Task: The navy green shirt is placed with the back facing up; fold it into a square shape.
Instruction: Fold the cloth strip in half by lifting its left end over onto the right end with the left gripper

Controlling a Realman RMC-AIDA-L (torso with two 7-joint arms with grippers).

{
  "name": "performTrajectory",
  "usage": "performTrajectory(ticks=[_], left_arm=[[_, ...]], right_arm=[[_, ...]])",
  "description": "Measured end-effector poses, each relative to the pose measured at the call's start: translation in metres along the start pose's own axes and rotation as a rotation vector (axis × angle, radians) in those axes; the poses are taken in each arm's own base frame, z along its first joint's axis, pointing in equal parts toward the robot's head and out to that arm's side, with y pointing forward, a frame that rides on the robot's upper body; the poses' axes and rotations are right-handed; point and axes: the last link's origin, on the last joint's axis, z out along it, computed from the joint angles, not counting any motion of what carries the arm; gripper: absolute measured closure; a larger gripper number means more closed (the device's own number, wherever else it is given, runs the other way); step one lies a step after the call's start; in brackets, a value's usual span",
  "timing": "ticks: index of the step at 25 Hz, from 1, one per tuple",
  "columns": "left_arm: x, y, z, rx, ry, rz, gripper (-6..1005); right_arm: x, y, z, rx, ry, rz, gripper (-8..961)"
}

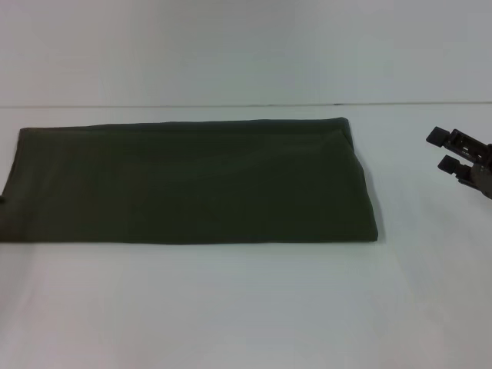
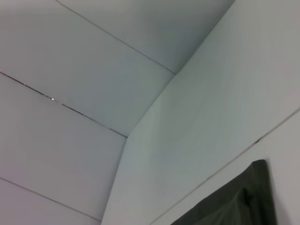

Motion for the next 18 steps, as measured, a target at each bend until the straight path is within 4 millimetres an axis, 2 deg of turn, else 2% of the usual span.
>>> performTrajectory(ticks=[18], left_arm=[[-0.0054,0.0006,0.0019,-0.002,-0.034,-0.011,69]], right_arm=[[-0.0035,0.0013,0.0029,0.003,-0.005,-0.006,25]])
